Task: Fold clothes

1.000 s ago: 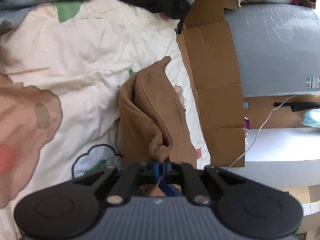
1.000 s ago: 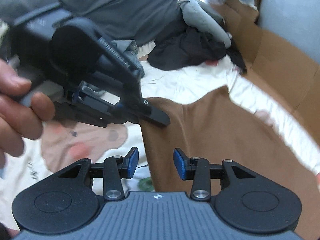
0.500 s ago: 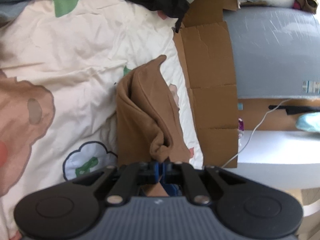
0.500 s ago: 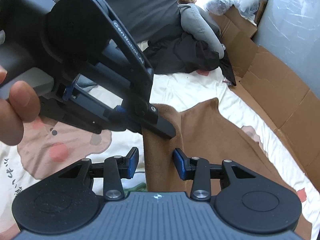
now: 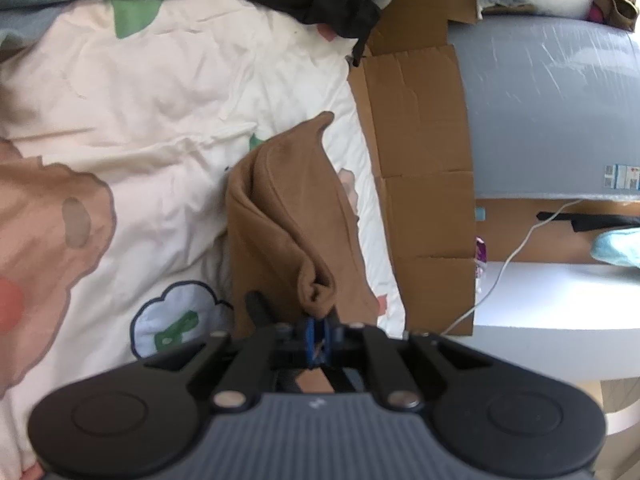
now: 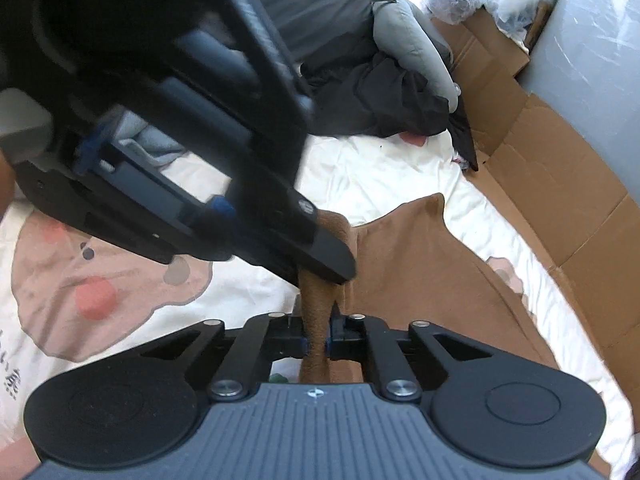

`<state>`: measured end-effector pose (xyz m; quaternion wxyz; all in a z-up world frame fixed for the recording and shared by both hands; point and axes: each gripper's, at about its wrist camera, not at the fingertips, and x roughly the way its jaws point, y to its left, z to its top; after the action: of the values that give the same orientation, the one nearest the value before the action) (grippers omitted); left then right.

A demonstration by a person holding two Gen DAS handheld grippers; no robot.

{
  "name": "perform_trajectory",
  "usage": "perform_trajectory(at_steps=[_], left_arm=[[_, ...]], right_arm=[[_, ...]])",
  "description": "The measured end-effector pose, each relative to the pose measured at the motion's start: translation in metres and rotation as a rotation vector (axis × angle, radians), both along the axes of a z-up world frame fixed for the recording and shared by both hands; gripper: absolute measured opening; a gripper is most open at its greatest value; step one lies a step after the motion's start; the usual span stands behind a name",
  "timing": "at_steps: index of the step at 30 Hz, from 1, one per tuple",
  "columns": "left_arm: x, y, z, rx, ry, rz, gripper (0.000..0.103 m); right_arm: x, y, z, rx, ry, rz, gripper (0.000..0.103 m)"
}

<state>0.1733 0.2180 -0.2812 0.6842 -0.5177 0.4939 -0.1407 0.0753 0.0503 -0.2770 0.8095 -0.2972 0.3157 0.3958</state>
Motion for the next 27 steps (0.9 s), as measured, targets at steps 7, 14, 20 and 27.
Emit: perform_trajectory(at_steps=[7,14,20,27], left_arm=[[0.011,0.024,0.013,0.057,-0.026,0.022,0.039],[0.047,0.035,-0.003,0.166,-0.027,0.010,0.065],[0.106,0.007,-0.019,0.260,-0.056,-0.153,0.066],[0.159,-0.025,-0.024,0.326,-0.080,-0.273,0.068]], right_arm=[[0.013,-0.016,0.003,0.080,0.109,-0.075,0.002],[0.023,-0.028,0.011,0.169,0.175,-0.134,0.002],[0.036,-0.048,0.019,0.271,0.263,-0.210,0.002],[0.052,-0.069,0.029,0.367,0.325,-0.283,0.002]])
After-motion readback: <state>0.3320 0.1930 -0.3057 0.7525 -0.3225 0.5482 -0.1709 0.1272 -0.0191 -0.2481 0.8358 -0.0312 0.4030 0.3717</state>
